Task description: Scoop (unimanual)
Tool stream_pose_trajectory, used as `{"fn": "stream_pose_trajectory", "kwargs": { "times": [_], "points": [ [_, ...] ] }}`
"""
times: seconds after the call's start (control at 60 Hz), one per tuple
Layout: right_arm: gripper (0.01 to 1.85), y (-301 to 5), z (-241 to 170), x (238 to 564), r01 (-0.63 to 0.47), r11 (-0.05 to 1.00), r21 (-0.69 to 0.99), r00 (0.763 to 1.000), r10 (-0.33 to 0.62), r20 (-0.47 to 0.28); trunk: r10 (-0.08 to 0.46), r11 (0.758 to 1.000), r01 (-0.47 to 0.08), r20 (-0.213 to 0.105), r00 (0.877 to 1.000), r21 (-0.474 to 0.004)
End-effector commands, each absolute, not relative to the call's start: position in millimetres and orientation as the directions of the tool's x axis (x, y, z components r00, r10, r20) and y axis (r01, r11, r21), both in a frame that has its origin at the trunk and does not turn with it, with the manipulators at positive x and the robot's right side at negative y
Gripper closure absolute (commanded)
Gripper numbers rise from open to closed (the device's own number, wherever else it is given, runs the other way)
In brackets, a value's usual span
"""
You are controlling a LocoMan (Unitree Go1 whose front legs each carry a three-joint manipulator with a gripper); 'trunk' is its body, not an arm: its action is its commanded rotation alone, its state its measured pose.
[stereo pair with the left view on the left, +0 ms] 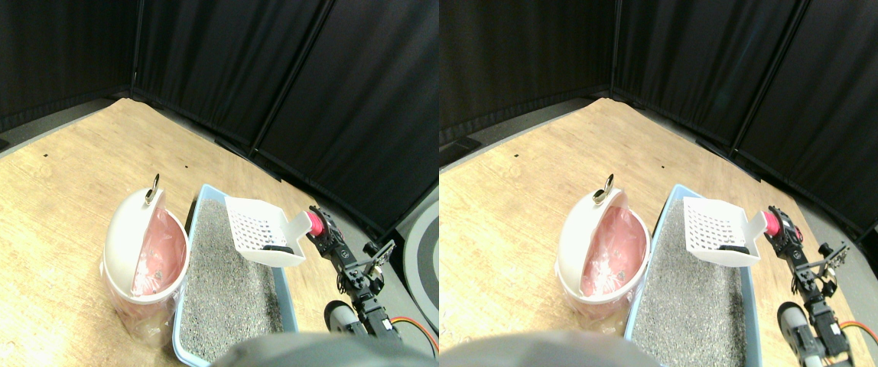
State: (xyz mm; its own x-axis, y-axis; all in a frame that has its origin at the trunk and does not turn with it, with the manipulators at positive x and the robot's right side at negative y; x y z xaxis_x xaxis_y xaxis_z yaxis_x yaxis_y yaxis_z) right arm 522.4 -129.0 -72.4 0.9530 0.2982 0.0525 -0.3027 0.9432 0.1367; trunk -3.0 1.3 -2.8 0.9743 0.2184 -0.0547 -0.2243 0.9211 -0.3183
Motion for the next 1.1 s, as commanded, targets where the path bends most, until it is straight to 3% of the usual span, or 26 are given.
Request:
{"fn": "stream_pose_trajectory", "kwargs": {
  "times": [0.017,0.733,0.917,1.1],
  "points": [
    [1.80,-123,-59,523,-0.346,0.928,0.136,0.937,0.333,0.109,0.248,0.911,-0.259,-0.075,0.966,-0.321],
    [1.80,-67,-50,513,-0.503,0.857,0.111,0.861,0.508,-0.022,0.377,0.834,-0.387,-0.106,0.920,-0.393],
    [1.80,-55,-50,510,-0.515,0.853,0.088,0.851,0.521,-0.069,0.393,0.820,-0.404,-0.113,0.912,-0.406],
    [1.80,-46,-54,512,-0.553,0.832,0.035,0.824,0.553,-0.127,0.400,0.812,-0.412,-0.119,0.909,-0.413]
  ]
}}
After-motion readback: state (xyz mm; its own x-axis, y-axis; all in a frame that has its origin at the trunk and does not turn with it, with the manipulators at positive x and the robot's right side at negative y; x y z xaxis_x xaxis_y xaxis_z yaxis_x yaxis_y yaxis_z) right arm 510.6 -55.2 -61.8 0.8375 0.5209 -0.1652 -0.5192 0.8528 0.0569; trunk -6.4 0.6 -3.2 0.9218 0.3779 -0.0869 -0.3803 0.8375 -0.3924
